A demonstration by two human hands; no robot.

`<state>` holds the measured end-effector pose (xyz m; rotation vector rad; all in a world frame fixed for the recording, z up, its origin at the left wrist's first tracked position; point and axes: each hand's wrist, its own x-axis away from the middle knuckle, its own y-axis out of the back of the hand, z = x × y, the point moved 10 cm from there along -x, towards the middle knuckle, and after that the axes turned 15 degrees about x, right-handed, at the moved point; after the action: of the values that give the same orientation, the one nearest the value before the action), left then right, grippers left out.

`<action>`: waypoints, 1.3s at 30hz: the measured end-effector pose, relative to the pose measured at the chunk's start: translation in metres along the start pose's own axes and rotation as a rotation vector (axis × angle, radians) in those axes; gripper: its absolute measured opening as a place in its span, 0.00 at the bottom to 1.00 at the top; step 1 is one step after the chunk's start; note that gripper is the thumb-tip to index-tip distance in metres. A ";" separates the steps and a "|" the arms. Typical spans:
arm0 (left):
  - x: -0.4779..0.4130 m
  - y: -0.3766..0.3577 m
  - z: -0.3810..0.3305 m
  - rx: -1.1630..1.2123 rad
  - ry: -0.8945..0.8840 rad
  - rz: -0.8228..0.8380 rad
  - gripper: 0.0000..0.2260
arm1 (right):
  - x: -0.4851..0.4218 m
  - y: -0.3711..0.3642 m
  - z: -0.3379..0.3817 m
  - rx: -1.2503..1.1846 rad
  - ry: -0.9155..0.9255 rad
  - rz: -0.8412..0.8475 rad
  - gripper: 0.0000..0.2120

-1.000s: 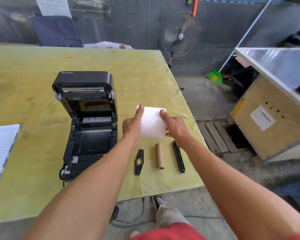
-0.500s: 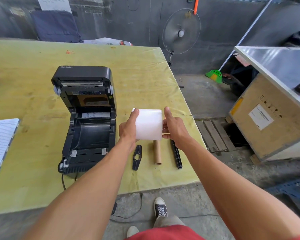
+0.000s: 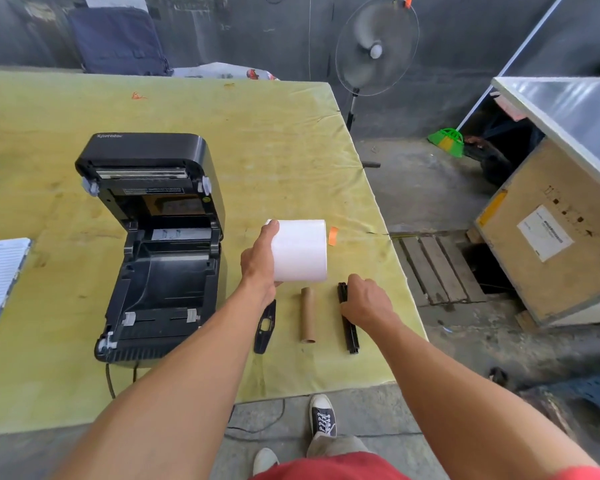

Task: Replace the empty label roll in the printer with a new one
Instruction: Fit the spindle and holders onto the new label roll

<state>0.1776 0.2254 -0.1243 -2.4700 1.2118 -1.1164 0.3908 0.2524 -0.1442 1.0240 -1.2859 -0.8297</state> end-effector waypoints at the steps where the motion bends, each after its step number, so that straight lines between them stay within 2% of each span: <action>1: -0.003 -0.002 0.000 0.002 0.002 -0.006 0.26 | -0.004 -0.001 0.001 -0.009 0.012 0.007 0.06; 4: -0.010 -0.009 0.003 0.024 0.009 -0.027 0.29 | -0.017 0.000 0.005 -0.040 0.042 0.028 0.09; 12: -0.027 -0.028 -0.001 0.033 -0.013 -0.066 0.28 | -0.053 0.012 -0.011 -0.214 -0.013 0.031 0.14; 15: -0.032 -0.033 -0.006 0.046 -0.026 -0.073 0.25 | -0.071 0.048 -0.029 -0.450 -0.119 -0.051 0.15; 18: -0.035 -0.038 -0.013 0.066 -0.040 -0.087 0.20 | -0.080 0.098 -0.050 -0.745 -0.232 -0.211 0.17; 23: -0.033 -0.047 -0.025 0.111 -0.062 -0.110 0.17 | -0.075 0.148 -0.061 -1.160 -0.287 -0.396 0.18; 30: -0.025 -0.047 -0.030 0.144 -0.045 -0.111 0.18 | -0.051 0.153 -0.063 -1.358 -0.356 -0.486 0.16; 39: -0.005 -0.029 -0.018 0.154 0.000 -0.117 0.17 | -0.022 0.137 -0.052 -1.458 -0.359 -0.474 0.15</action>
<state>0.1811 0.2513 -0.1012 -2.4499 0.9527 -1.1902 0.4316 0.3274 -0.0237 -0.0568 -0.3790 -1.9364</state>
